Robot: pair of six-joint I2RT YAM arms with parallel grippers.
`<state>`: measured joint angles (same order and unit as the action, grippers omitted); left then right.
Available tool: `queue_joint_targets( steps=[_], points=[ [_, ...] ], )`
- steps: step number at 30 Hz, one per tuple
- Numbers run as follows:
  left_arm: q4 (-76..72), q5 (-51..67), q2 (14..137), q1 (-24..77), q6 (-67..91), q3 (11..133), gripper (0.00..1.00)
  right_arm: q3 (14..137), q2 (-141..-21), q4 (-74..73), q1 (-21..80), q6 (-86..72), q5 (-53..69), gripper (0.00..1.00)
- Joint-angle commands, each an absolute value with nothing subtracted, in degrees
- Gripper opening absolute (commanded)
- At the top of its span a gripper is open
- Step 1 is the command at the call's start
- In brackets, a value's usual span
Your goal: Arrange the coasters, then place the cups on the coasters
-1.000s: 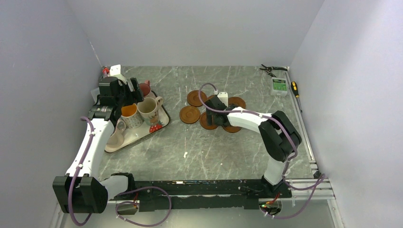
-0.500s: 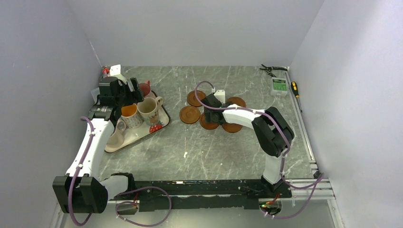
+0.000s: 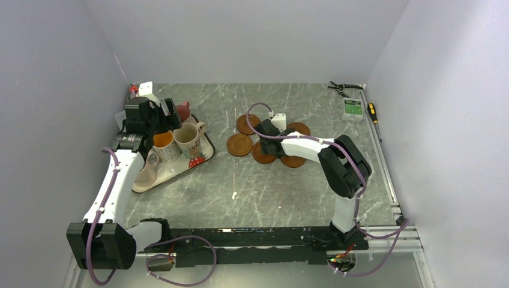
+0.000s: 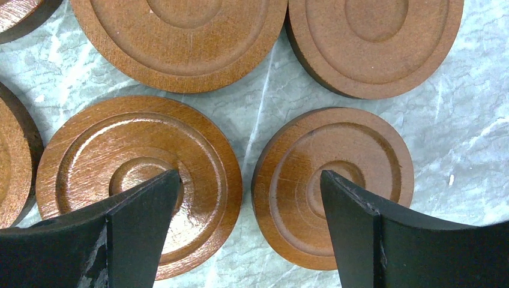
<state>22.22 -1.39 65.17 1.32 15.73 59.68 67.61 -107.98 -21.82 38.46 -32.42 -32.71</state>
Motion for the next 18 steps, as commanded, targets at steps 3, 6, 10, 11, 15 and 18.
queue_joint_targets(
  steps=[3,6,10,11,15,18],
  points=[
    [21.97,-1.76,64.53,1.4,15.43,60.47,0.94,66.81,-106.02,-23.91,38.15,-33.79,-36.1,0.92],
    [21.87,-1.76,64.52,1.41,15.46,60.43,0.94,66.3,-105.54,-23.86,38.13,-34.1,-36.16,0.92],
    [21.97,-1.67,64.47,1.39,15.46,60.47,0.94,65.81,-104.93,-24.16,37.88,-34.49,-36.59,0.92],
    [21.98,-1.67,64.48,1.4,15.46,60.47,0.94,65.56,-104.75,-23.94,37.84,-34.53,-36.64,0.92],
    [21.88,-1.67,64.34,1.41,15.45,60.38,0.94,65.16,-104.33,-22.86,37.79,-33.99,-35.96,0.92],
    [21.96,-1.71,64.36,1.36,15.4,60.47,0.94,65.51,-104.07,-22.01,37.8,-33.13,-34.66,0.93]
  ],
)
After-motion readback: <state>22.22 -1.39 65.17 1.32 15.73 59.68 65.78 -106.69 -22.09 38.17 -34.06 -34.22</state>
